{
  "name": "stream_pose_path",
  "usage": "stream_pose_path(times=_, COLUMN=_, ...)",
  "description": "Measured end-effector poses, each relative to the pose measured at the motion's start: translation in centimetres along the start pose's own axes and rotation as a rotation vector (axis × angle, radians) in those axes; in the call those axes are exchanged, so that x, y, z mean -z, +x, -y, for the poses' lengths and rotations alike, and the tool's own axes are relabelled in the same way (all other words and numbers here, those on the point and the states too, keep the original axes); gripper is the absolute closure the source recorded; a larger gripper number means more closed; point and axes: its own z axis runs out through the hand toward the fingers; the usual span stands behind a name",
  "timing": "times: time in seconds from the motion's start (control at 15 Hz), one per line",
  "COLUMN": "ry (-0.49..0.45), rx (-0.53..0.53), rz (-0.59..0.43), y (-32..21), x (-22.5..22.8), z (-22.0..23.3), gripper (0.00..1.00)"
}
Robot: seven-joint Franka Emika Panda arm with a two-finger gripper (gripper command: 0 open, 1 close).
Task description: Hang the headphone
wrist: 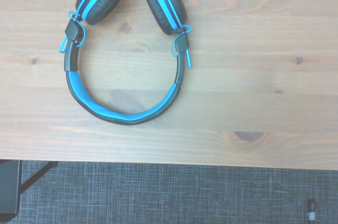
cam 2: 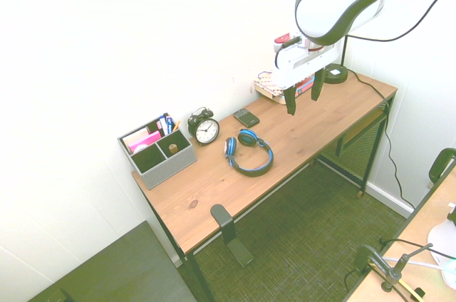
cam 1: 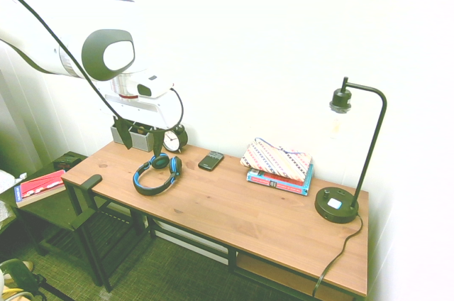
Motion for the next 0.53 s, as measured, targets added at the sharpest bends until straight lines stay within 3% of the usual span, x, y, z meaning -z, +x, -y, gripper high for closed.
stream_pose_path(times=0.13, ry=-0.012, rx=0.012, rz=-0.002, y=0.1, x=-0.3, z=0.0, gripper=0.00)
stream_pose_path(times=0.27, ry=-0.042, rx=0.121, rz=-0.032, y=0.3, x=-1.7, z=0.4, gripper=0.00)
stream_pose_path(times=0.53, ry=-0.091, rx=0.367, rz=-0.055, y=-1.7, x=-8.9, z=4.7, gripper=0.00)
